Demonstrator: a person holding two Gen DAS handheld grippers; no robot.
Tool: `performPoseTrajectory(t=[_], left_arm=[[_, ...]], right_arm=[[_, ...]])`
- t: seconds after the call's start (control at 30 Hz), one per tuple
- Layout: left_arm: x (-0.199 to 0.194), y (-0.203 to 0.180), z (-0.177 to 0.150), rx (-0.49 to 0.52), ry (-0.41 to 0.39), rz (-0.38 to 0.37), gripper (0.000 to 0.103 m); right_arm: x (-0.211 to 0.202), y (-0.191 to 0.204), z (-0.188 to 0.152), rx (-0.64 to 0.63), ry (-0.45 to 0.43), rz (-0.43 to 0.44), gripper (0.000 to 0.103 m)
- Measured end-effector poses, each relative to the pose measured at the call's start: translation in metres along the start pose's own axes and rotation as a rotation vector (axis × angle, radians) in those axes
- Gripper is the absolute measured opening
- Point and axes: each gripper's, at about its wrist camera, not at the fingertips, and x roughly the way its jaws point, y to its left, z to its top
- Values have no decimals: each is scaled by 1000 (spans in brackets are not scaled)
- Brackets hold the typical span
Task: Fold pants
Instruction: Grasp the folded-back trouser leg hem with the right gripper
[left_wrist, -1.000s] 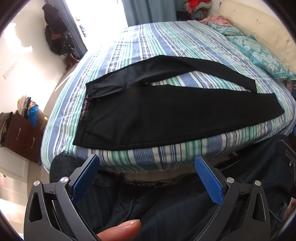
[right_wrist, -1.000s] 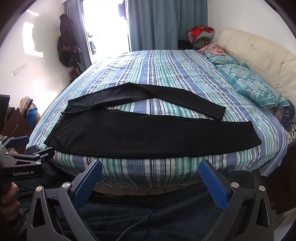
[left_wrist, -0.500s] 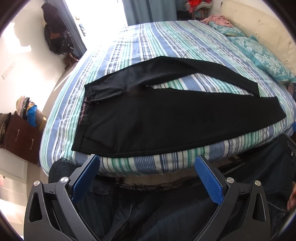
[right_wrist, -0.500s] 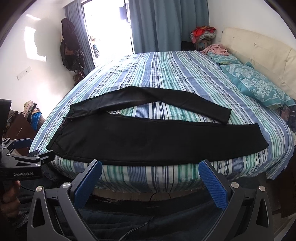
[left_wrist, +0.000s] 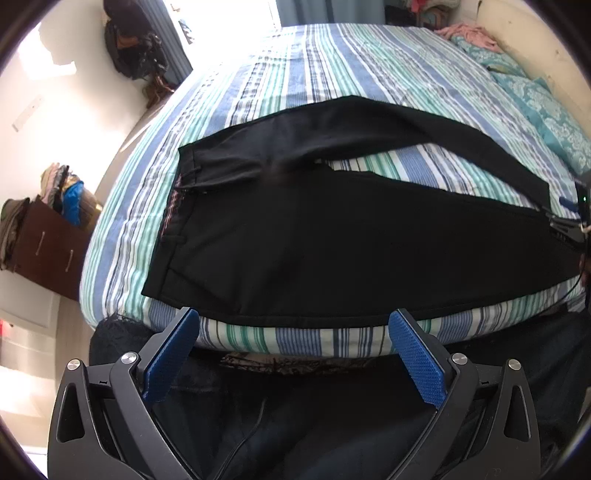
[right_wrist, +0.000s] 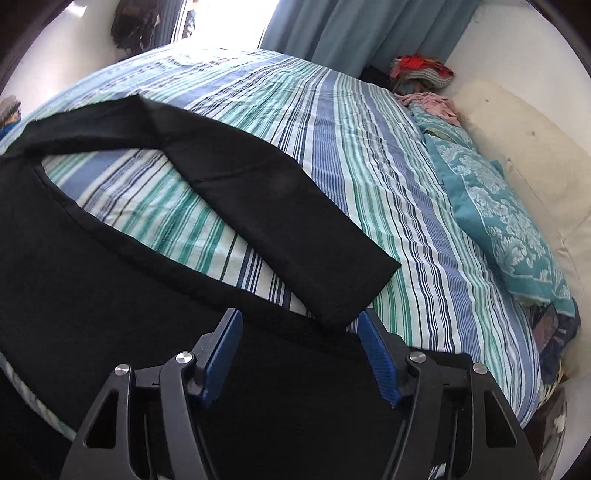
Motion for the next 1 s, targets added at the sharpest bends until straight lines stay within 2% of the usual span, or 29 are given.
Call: performPoseTrajectory(t=[0.2, 0.23, 0.27, 0.3, 0.33, 0.43, 0.5, 0.57, 0.6, 0.63, 0.67, 0.7, 0.8, 1.0], left_arm=[[23, -18, 18, 35, 42, 27, 102], [27, -21, 22, 40, 46, 26, 102], [30, -24, 27, 45, 47, 25, 102], [33, -26, 32, 49, 47, 24, 102], [36, -29, 37, 51, 46, 22, 102], [40, -33, 57, 46, 27, 16, 102], [40, -35, 78, 29, 0, 6, 102], [39, -39, 101, 6, -32, -2, 102], [38, -41, 111, -4, -45, -4, 102], [36, -42, 121, -15, -60, -9, 102], [35, -43, 129, -25, -75, -13, 102], [35, -43, 133, -31, -88, -15, 102], [47, -41, 137, -36, -94, -8, 102], [104, -35, 120, -67, 37, 13, 102]], right_arm=[[65, -5, 5, -62, 41, -82, 65], [71, -8, 3, -64, 42, -75, 57], [73, -12, 4, -61, 33, -60, 45], [74, -15, 6, -69, 41, -56, 13], [75, -18, 12, -83, 51, -40, 6], [65, -43, 53, -104, 39, -4, 6], [60, -74, 108, -99, 5, -29, 6], [67, -120, 176, -43, -39, -83, 6], [78, -144, 209, 12, -24, -105, 23], [92, -168, 236, 93, 17, -112, 51], [102, -191, 256, 183, 43, -132, 56], [106, -205, 266, 250, 25, -135, 56], [120, -222, 261, 395, -7, -85, 56], [205, -221, 186, 764, 79, 250, 55]])
